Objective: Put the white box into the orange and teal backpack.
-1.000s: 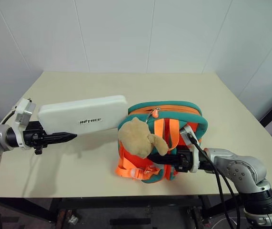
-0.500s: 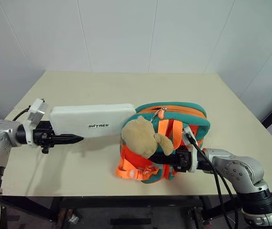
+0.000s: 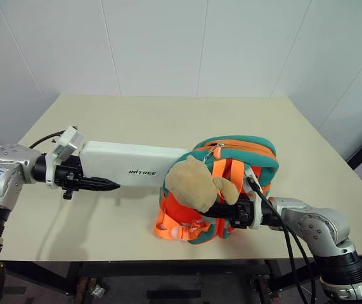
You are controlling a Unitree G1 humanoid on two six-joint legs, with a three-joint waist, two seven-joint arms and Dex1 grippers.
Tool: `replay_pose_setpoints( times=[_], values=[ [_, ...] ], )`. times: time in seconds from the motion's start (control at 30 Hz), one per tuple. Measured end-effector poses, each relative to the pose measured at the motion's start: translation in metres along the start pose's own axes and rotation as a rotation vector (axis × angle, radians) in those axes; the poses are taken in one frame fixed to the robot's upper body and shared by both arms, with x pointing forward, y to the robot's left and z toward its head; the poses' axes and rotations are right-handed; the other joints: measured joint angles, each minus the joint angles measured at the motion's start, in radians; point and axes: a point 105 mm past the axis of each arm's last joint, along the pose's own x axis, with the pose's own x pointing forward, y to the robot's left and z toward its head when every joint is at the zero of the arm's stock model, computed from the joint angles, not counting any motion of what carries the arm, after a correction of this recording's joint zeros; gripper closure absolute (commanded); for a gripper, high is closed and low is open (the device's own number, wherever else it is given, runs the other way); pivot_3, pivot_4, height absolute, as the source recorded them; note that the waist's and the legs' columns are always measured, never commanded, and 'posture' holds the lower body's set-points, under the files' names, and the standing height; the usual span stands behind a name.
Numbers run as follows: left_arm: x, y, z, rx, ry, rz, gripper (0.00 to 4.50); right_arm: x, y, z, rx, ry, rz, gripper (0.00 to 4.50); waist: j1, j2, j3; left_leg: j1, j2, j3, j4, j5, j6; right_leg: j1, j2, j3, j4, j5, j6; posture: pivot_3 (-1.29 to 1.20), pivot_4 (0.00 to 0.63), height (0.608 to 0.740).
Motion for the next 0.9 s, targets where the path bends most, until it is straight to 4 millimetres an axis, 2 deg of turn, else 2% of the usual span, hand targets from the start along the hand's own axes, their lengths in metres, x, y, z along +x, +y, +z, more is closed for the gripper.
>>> replay_pose_setpoints(
  times=[0.17, 0.37, 0.7, 0.9],
  values=[
    [0.016, 0.002, 0.012, 0.041, -0.015, -0.059, 3.09, 0.002, 0.000, 0.000, -0.004, -0.011, 0.005, 3.93, 0.001, 0.000, 0.000, 0.000, 0.000, 0.000, 0.001, 0.000, 0.000, 0.000, 0.000, 0.000, 0.001, 0.001, 0.001, 0.00, 0.150, 0.740],
    [0.017, 0.002, 0.014, 0.046, -0.028, -0.061, 3.09, 0.002, 0.000, 0.001, -0.007, -0.013, 0.002, 3.93, -0.002, 0.000, 0.000, 0.000, 0.000, 0.000, 0.001, 0.000, 0.000, -0.002, 0.001, 0.000, 0.005, 0.005, 0.013, 0.00, 0.150, 0.740],
    [0.021, -0.008, 0.027, 0.008, -0.074, -0.101, 3.09, 0.002, 0.001, 0.000, -0.004, -0.013, 0.014, 3.93, -0.002, 0.000, 0.000, 0.000, 0.000, 0.000, 0.001, 0.000, 0.000, -0.002, 0.001, 0.001, 0.005, 0.005, 0.013, 0.00, 0.150, 0.740],
    [0.034, -0.011, 0.034, 0.061, -0.097, -0.130, 3.09, 0.004, 0.002, -0.002, 0.003, -0.004, 0.025, 3.93, -0.002, 0.000, 0.000, 0.000, 0.000, 0.000, 0.001, 0.000, 0.000, -0.002, 0.001, 0.001, 0.006, 0.006, 0.014, 0.00, 0.150, 0.740]
  ],
)
